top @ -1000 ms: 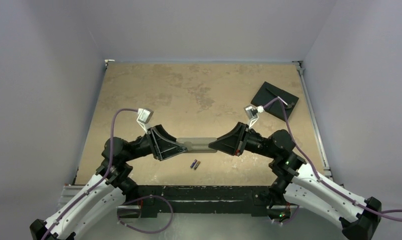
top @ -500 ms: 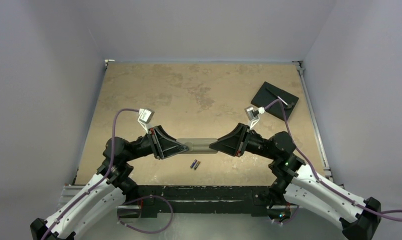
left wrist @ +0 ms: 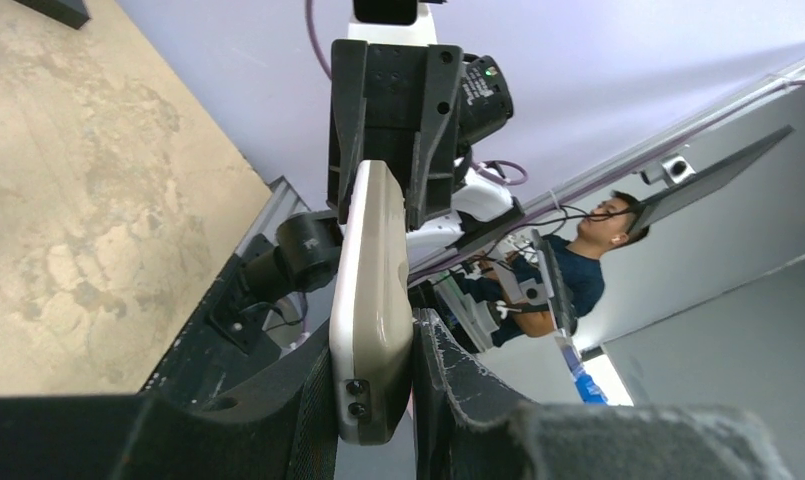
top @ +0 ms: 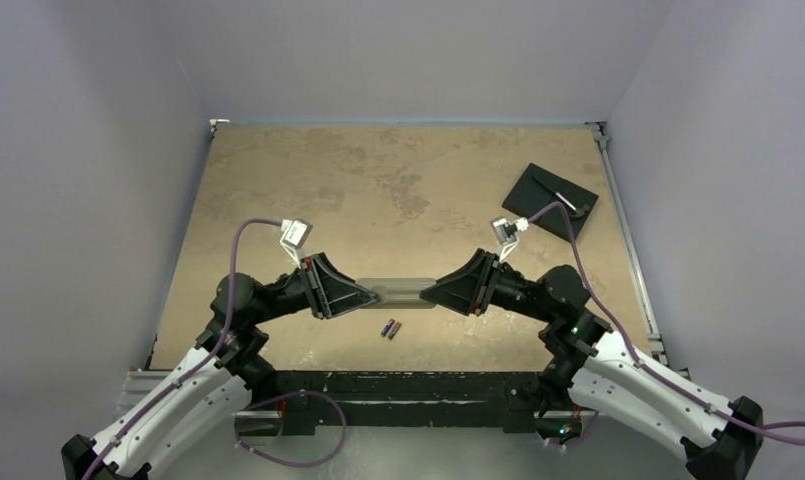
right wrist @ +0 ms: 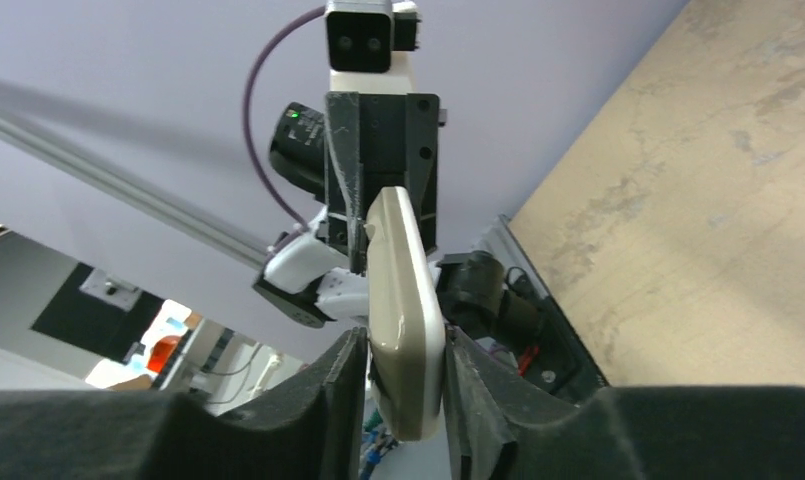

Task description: Load the batteries into the remote control

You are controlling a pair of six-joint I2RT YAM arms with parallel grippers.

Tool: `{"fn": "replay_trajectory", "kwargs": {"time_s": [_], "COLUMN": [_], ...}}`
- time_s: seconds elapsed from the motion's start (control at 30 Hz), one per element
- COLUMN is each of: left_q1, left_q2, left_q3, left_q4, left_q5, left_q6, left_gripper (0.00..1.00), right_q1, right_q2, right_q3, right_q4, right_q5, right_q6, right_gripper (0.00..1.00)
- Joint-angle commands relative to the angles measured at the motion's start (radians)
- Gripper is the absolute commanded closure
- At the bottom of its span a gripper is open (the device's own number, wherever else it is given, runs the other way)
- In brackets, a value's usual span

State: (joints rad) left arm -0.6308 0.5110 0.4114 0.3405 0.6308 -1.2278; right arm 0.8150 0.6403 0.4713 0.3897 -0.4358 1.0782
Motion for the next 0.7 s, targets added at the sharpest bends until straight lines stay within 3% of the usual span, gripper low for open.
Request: {"fn": "replay_trajectory", "kwargs": {"time_s": [0.0, 0.17, 0.43, 0.67], "left_q1": [0.003, 0.002, 0.003, 0.003], "left_q2": [-0.018, -0.038, -0.048, -0.049], "left_q3": [0.013, 0.029, 0.030, 0.007], "left_q4": [-0.037, -0.123, -0.175, -0.162], "left_q5": [-0.066, -0.110, -0.125, -0.124], "left_q6": [0.056, 0.108, 0.142, 0.139], "left_gripper": [1.00, 1.00, 1.00, 1.00], "right_q1": [-0.001, -0.001, -0.001, -0.002], "right_q2": [-0.031, -0.062, -0.118, -0.117], "right_q3": [0.036, 0.108, 0.201, 0.222], "right_q4": [-0.101, -0.304, -0.510, -0.489], "right_q5": [0.058, 0.124, 0.217, 0.160], "right_q6": [-0.073, -0.174, -0.274, -0.258], "right_gripper": [0.56, 0.41, 0.38, 0.38]}}
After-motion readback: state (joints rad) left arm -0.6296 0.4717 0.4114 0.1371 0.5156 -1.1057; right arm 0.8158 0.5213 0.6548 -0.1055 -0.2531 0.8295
